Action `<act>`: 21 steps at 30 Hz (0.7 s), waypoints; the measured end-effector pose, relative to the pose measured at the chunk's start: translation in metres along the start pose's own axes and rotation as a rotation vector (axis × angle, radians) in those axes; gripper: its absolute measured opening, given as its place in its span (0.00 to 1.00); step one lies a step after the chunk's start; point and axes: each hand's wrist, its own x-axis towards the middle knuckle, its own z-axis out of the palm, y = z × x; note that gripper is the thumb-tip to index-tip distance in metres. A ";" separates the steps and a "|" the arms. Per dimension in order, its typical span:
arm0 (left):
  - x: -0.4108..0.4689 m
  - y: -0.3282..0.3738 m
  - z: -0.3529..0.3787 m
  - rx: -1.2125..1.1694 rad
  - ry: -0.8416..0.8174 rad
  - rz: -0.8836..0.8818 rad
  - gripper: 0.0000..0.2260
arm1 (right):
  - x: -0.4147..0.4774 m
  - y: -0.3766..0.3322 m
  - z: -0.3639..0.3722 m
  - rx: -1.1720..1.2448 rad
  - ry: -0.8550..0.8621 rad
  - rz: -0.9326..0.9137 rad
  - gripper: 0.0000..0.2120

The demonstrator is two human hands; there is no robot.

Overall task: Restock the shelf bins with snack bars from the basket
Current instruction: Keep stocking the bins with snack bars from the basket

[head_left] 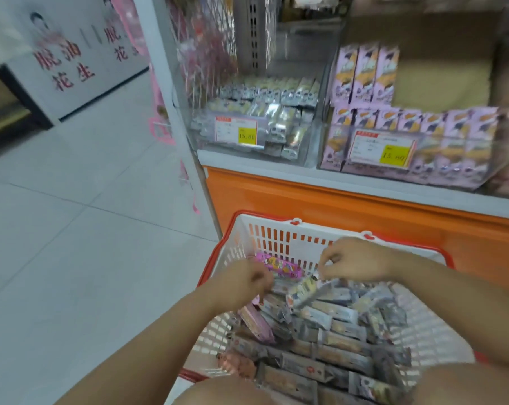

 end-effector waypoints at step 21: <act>-0.036 0.131 -0.118 -0.897 0.660 0.086 0.16 | -0.048 -0.121 -0.064 0.345 0.900 -0.361 0.08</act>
